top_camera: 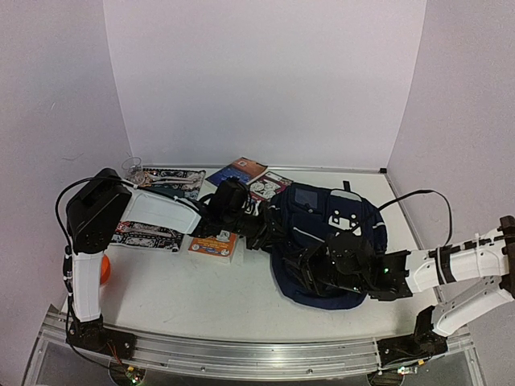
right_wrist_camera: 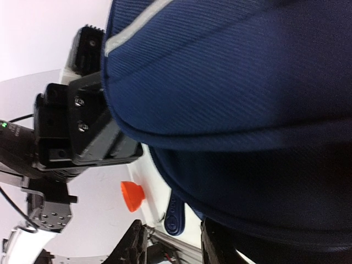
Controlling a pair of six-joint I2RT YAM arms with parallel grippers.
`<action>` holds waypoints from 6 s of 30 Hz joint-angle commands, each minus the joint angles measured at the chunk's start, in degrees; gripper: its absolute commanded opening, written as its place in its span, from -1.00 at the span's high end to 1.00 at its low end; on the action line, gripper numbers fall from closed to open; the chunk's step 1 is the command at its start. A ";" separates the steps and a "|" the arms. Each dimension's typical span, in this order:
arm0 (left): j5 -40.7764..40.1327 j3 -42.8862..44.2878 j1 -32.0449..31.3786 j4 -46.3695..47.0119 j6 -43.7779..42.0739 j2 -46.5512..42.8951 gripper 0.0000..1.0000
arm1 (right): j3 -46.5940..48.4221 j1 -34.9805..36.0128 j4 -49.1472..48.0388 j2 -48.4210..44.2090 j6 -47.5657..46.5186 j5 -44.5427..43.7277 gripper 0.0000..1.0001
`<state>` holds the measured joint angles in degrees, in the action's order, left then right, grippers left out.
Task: Pack the student bag
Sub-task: Pick up the second largest pocket of the bag from the student bag, then zip the student bag into the second largest pocket of the bag, then pick up the second largest pocket of the bag from the student bag.
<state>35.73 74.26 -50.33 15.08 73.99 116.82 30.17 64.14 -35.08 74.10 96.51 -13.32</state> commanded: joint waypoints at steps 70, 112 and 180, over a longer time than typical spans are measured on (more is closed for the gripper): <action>-8.31 0.31 -4.17 25.16 -3.35 1.24 1.00 | 24.78 -1.60 52.48 -8.09 -24.48 -7.10 0.03; -9.41 0.92 -5.84 25.15 -2.63 -1.08 1.00 | 26.63 -0.49 52.07 8.30 -14.20 -5.63 0.43; -2.59 -1.41 1.35 24.72 1.63 -3.14 1.00 | 54.86 -0.56 72.23 22.60 -57.70 -9.99 0.41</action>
<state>35.57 72.28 -49.51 31.62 74.95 119.53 80.64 63.48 27.96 92.98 43.12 -19.68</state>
